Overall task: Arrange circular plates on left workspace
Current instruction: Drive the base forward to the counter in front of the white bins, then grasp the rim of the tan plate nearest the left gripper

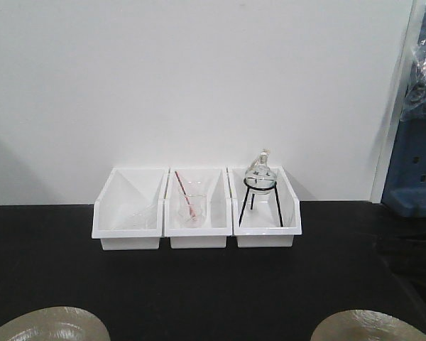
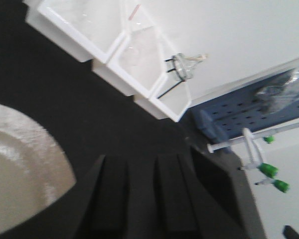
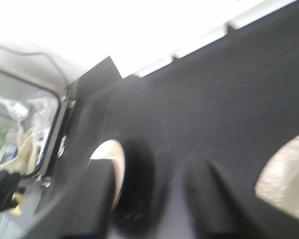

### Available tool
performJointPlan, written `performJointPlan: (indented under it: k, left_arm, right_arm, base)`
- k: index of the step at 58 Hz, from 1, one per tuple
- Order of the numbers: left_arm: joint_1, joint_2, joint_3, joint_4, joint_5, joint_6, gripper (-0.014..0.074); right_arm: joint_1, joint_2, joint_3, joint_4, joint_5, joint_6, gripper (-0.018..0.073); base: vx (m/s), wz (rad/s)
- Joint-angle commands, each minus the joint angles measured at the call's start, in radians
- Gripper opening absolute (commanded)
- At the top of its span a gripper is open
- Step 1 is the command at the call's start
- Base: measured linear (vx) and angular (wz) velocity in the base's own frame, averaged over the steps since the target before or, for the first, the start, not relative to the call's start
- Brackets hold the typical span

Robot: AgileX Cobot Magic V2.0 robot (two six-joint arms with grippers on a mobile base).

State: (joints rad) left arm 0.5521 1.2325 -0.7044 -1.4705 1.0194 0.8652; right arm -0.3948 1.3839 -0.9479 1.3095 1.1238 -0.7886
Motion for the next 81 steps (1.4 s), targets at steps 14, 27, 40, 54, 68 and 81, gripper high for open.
performJointPlan:
  k: [14, 27, 40, 54, 68, 81]
  left_arm:
    - [0.059, 0.013, -0.035, 0.407, -0.200, -0.121, 0.0496]
    - [0.056, 0.167, -0.035, 0.432, -0.219, -0.049, 0.0480]
    - [0.056, 0.324, -0.035, 0.315, -0.193, 0.106, 0.0480]
    - [0.056, 0.464, -0.035, 0.222, -0.133, 0.190, 0.0480]
    - [0.004, 0.499, -0.035, 0.174, -0.129, 0.255, 0.0404]
    - [-0.033, 0.499, -0.035, 0.168, -0.135, 0.260, 0.0076]
  right_arm:
    - [-0.018, -0.024, -0.031, 0.063, -0.015, -0.035, 0.0596]
    - [-0.018, -0.024, -0.031, 0.123, -0.028, -0.064, 0.0585]
    - [-0.018, -0.024, -0.031, 0.192, 0.000, -0.133, 0.0585]
    - [-0.018, -0.024, -0.031, 0.194, -0.002, -0.141, 0.0585]
    - [-0.018, -0.024, -0.031, 0.194, -0.002, -0.149, 0.0585]
    - [-0.018, -0.024, -0.031, 0.194, 0.002, -0.147, 0.0585]
  base:
    - [0.00, 0.00]
    - [0.00, 0.00]
    - [0.00, 0.00]
    - [0.00, 0.00]
    - [0.00, 0.00]
    - [0.00, 0.00]
